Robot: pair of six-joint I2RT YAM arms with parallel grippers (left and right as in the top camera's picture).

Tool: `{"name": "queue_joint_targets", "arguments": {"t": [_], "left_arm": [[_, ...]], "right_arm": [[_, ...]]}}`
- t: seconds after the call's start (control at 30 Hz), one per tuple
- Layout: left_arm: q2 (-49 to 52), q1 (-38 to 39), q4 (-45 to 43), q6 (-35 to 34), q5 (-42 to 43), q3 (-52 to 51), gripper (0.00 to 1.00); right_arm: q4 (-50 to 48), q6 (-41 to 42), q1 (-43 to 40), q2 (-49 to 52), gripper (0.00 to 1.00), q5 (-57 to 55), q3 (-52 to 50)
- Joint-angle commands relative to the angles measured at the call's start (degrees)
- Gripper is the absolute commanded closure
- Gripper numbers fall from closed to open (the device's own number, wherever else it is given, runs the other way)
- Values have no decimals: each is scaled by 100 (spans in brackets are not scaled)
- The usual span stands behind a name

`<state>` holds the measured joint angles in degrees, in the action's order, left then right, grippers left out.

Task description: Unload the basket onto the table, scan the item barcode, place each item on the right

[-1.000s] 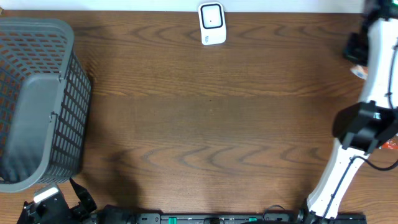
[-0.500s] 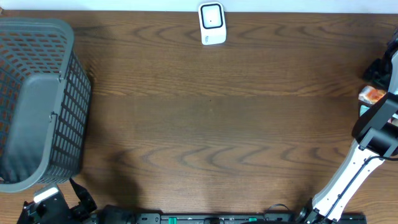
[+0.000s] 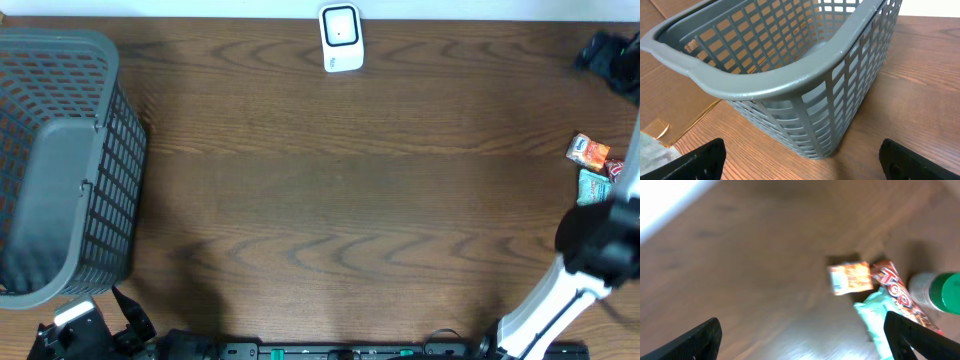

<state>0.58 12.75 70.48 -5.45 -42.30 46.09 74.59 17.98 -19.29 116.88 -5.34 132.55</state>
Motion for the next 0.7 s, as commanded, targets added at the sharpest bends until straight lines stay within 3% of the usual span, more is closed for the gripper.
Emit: {"name": "queue_joint_targets", "arguments": {"t": [0.0, 0.2, 0.67], "left_arm": [[-42, -20, 2, 72, -31, 4, 2], [-42, -20, 2, 72, -31, 4, 2], [-42, -20, 2, 72, -31, 4, 2]], "right_arm": [[238, 0, 374, -1086, 1, 501, 170], [667, -2, 846, -2765, 1, 501, 170], [741, -2, 846, -5235, 1, 498, 170]]}}
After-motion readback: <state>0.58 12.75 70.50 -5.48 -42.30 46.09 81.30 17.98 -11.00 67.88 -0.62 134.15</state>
